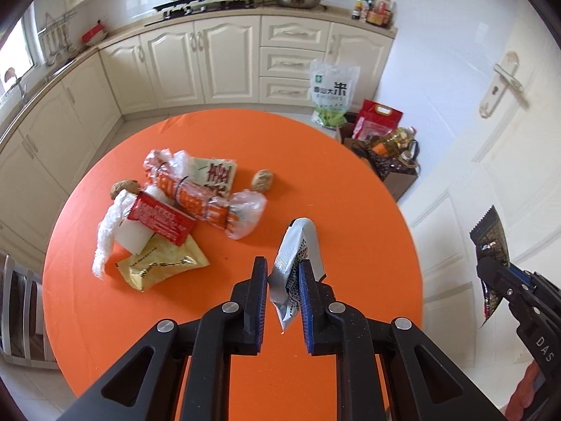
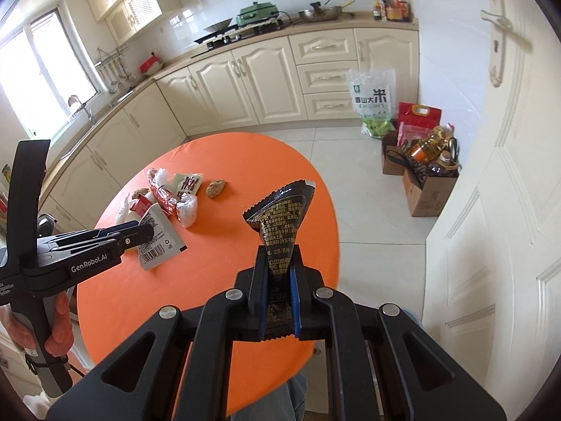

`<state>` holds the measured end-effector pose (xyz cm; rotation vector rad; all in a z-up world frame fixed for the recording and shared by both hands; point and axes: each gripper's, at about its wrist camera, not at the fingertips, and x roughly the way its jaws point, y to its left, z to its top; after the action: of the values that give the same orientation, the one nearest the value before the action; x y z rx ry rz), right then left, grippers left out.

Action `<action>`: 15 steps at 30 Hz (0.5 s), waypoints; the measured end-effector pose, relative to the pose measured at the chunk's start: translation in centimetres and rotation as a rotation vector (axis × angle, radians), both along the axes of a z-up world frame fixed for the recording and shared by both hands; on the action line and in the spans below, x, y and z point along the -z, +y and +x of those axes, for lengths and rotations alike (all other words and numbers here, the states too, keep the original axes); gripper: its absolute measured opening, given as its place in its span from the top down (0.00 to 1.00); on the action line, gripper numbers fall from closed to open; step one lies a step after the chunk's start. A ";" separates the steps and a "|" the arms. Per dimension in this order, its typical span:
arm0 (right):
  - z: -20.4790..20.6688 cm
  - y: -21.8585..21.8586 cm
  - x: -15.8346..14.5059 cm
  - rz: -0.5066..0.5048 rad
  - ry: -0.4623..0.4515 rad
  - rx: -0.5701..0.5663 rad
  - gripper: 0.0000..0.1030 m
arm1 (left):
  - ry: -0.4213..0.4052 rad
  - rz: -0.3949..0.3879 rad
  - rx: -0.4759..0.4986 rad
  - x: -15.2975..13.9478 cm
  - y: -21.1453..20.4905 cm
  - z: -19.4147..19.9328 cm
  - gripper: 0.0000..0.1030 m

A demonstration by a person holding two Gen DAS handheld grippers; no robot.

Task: Collect trash
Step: 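Carry both wrappers to the blue bin and open both tools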

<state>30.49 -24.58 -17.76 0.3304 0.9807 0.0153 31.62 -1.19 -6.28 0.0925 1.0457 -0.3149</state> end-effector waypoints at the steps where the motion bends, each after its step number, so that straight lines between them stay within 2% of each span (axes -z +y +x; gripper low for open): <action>1: -0.5 -0.3 -0.2 -0.003 -0.004 0.007 0.91 | -0.005 -0.001 0.008 -0.2 -0.4 -0.5 0.88; 8: -3.5 -2.7 -1.1 -0.012 -0.019 0.061 0.91 | -0.030 0.000 0.080 -1.4 -4.0 -3.0 0.88; 15: -7.2 -7.1 -1.2 -0.027 -0.007 0.167 0.91 | -0.019 -0.008 0.215 -0.9 -10.4 -5.0 0.89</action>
<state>23.24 -31.71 -16.55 0.3858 0.9428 -0.1485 26.59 -11.60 -5.34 0.2011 1.0176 -0.5122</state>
